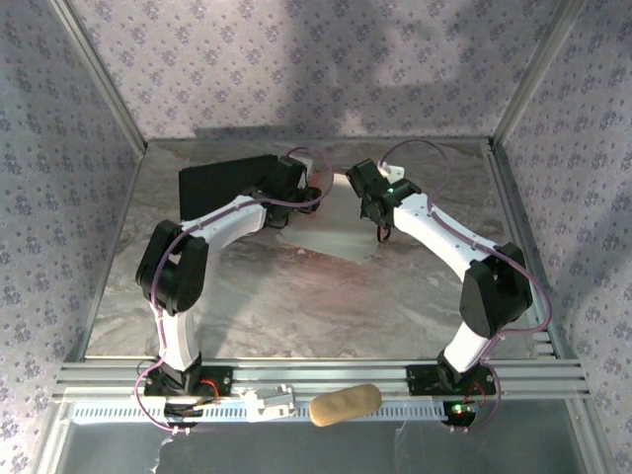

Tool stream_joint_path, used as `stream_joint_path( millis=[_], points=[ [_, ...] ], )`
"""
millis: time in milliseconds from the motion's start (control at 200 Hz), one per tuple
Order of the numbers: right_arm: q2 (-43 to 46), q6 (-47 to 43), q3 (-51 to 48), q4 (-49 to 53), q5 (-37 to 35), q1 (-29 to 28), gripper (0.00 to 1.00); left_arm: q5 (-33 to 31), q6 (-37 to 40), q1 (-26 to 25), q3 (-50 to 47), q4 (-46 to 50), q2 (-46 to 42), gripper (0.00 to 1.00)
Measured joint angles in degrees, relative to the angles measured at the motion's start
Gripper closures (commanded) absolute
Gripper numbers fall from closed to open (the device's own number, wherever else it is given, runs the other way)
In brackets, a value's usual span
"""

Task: Fold the paper box

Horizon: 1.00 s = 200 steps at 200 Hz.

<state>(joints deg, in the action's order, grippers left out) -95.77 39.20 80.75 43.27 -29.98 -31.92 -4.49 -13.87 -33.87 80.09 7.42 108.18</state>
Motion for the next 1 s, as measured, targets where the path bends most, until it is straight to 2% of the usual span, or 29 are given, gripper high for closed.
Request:
stream_joint_path(
  millis=[210,400,470,560,665,675,745,999],
  points=[
    [0.72,-0.02,-0.76,-0.39,1.38,0.94,1.00,1.36,-0.13,0.13,-1.84,-4.37,-0.17,0.55],
    [1.73,-0.48,-2.34,-1.18,4.09,1.95,1.00,5.01,-0.33,0.76,-4.35,-6.51,-0.24,0.57],
    [1.92,-0.63,-2.86,-1.66,4.96,2.34,1.00,5.81,-0.28,0.87,-4.52,-7.06,-0.31,0.60],
    [2.08,-0.61,-3.10,-2.01,5.68,2.73,1.00,6.40,-0.44,0.83,-4.59,-7.56,-0.39,0.71],
    [2.34,-0.66,-3.23,-2.97,6.84,2.80,1.00,6.25,-0.02,0.35,-4.68,-7.72,-0.59,1.00],
    [2.36,-0.66,-3.26,-3.13,7.06,2.80,1.00,6.27,0.26,0.31,-4.68,-7.72,-0.61,1.00],
    [2.47,-0.66,-3.26,-3.17,7.17,2.75,1.00,3.19,0.61,-0.96,-4.68,-7.61,-0.76,1.00],
    [2.47,-0.59,-3.28,-3.82,7.13,2.75,1.00,-17.55,0.28,-6.95,-1.90,-3.82,-0.83,1.00]
  ],
)
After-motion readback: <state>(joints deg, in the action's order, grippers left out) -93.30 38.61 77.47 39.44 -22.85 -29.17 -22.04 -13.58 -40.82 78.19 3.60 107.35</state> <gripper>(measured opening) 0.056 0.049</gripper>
